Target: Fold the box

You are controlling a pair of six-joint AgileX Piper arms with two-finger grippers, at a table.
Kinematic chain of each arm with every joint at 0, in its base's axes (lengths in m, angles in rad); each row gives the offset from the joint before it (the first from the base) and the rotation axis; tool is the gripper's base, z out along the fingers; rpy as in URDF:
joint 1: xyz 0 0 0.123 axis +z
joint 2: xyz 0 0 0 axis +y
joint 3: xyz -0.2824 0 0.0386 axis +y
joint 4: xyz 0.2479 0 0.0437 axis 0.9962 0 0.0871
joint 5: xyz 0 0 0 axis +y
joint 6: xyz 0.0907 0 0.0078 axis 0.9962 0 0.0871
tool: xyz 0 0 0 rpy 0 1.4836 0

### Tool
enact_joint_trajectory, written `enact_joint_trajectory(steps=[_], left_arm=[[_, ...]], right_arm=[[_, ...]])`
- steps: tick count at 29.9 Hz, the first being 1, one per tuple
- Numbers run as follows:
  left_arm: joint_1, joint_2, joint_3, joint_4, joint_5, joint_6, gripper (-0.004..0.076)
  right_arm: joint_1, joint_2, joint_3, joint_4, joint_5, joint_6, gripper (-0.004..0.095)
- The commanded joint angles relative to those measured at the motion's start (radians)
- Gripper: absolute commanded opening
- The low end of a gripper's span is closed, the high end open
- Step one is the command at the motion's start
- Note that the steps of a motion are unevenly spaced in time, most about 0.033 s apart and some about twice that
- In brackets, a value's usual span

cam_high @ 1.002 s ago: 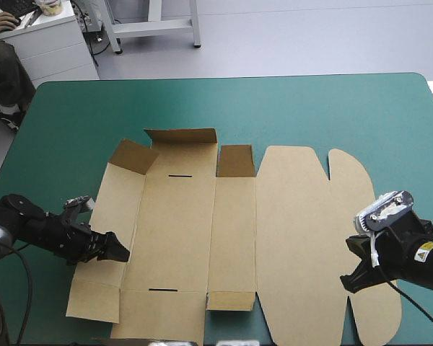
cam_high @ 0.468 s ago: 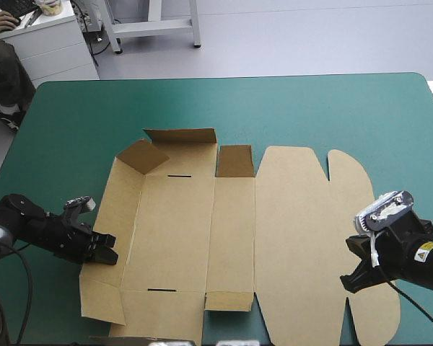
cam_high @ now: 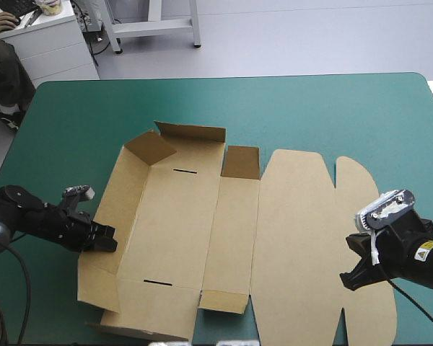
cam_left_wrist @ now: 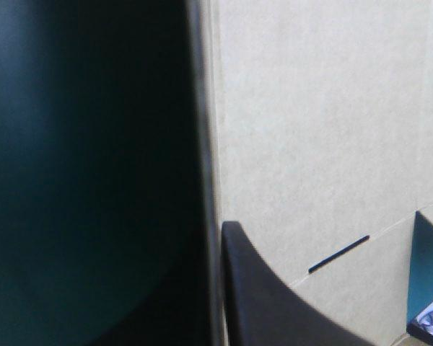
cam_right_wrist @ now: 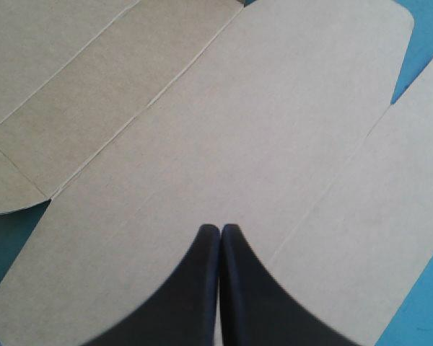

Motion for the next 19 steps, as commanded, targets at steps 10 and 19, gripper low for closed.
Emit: enact_joint_trajectory(steps=[10, 19], left_arm=[[-0.291, -0.08, -0.501, 0.132, 0.059, -0.089, -0.001], [-0.602, -0.079, -0.652, 0.558, -0.309, -0.199, -0.001]], right_arm=[[0.005, 0.003, -0.034, 0.028, -0.113, 0.016, -0.002], [0.005, 0.003, -0.048, 0.025, -0.119, 0.016, -0.002]])
